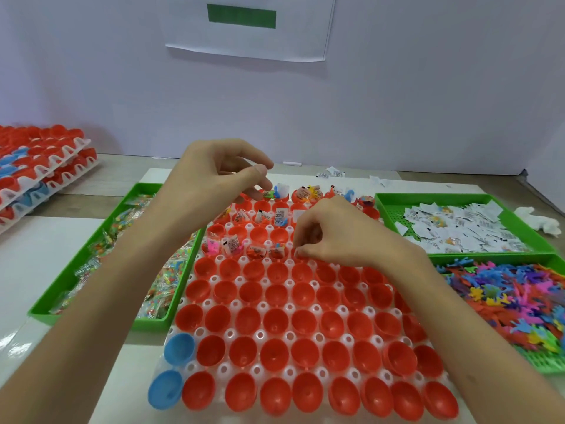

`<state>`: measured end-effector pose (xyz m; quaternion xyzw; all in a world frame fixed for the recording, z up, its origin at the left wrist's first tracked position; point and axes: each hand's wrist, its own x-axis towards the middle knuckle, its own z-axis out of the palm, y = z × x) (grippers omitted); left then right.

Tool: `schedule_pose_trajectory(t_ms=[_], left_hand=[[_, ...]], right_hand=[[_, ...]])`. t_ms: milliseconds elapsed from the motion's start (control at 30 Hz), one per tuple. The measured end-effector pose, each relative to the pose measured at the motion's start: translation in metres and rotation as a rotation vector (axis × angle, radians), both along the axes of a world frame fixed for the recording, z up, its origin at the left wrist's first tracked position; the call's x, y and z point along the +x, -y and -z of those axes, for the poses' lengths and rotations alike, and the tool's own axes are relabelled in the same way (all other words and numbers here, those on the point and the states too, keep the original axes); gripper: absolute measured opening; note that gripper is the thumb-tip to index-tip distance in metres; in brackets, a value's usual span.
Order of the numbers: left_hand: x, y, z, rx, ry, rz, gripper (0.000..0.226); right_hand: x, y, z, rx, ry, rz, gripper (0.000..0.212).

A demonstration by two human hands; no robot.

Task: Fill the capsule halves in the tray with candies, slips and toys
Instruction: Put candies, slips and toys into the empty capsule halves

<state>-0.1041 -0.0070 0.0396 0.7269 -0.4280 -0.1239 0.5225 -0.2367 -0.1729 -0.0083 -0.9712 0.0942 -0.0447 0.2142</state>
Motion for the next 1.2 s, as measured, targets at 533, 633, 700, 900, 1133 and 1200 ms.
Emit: schedule_pose_trajectory(t_ms=[533, 633, 700, 900, 1133, 1200], left_hand=[[0.008, -0.006, -0.004, -0.059, -0.019, -0.07, 0.011], [0.009, -0.006, -0.003, -0.048, -0.014, -0.071, 0.012], [0.012, -0.007, -0.003, -0.026, -0.001, -0.074, 0.012], [0.042, -0.022, -0.001, 0.165, 0.154, -0.154, 0.012], [0.082, -0.036, 0.028, 0.533, 0.273, -0.2, 0.016], [0.086, -0.033, 0.041, 0.554, 0.261, -0.208, 0.019]], right_hand=[[-0.002, 0.005, -0.005, 0.081, 0.033, -0.006, 0.013], [-0.001, 0.006, -0.002, 0.042, 0.047, 0.004, 0.011], [-0.002, 0.006, -0.002, 0.032, 0.049, 0.004, 0.008], [-0.009, 0.01, -0.02, 0.101, 0.144, 0.059, 0.01], [-0.046, 0.036, -0.067, 0.121, 0.321, 0.155, 0.01], [-0.06, 0.047, -0.076, 0.156, 0.37, 0.186, 0.01]])
